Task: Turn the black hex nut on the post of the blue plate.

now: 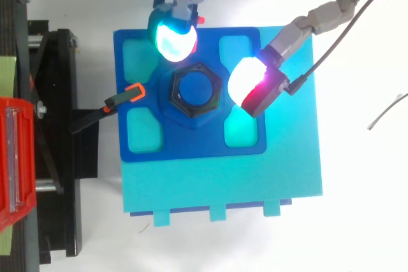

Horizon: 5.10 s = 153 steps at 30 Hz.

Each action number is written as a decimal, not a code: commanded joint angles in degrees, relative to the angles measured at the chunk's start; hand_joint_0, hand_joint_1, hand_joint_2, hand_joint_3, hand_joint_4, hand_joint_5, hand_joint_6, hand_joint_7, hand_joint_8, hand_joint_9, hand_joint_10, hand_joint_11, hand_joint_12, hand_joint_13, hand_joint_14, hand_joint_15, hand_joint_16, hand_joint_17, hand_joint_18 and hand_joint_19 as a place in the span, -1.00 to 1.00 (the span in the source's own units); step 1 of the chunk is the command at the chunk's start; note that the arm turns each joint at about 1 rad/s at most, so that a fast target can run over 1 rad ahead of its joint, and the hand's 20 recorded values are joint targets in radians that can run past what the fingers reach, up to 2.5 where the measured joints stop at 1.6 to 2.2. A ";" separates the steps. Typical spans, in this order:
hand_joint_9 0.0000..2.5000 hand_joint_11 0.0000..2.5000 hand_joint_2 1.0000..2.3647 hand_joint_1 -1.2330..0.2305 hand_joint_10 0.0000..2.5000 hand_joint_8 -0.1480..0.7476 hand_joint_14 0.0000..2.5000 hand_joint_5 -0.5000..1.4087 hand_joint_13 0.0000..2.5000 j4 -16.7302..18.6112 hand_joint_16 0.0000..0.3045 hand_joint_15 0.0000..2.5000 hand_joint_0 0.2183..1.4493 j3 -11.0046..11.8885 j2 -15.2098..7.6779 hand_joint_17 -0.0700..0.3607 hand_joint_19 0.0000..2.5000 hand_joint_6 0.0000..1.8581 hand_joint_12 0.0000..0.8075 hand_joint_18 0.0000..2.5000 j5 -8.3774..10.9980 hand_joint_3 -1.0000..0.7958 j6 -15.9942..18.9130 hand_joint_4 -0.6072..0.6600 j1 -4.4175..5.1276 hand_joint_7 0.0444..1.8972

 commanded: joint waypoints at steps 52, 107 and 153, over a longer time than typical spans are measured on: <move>-1.00 -1.00 -1.00 -0.04 -1.00 -0.15 -1.00 -0.74 -1.00 -1.54 -0.70 -1.00 -0.65 2.59 -0.08 -0.20 -1.00 -0.46 -0.15 -1.00 10.85 -0.44 0.70 0.22 7.99 -0.08; -1.00 -1.00 -1.00 -0.03 -1.00 -0.15 -1.00 -0.74 -1.00 -0.66 -0.70 -1.00 -0.65 0.22 -0.08 -0.20 -1.00 -0.46 -0.15 -1.00 7.69 -0.44 0.17 0.22 5.53 -0.08; -1.00 -1.00 -1.00 0.01 -1.00 -0.12 -1.00 -0.74 -1.00 1.63 -0.68 -1.00 -0.70 1.54 0.01 -0.17 -1.00 -0.46 -0.10 -1.00 4.97 -0.44 1.84 0.23 6.50 -0.10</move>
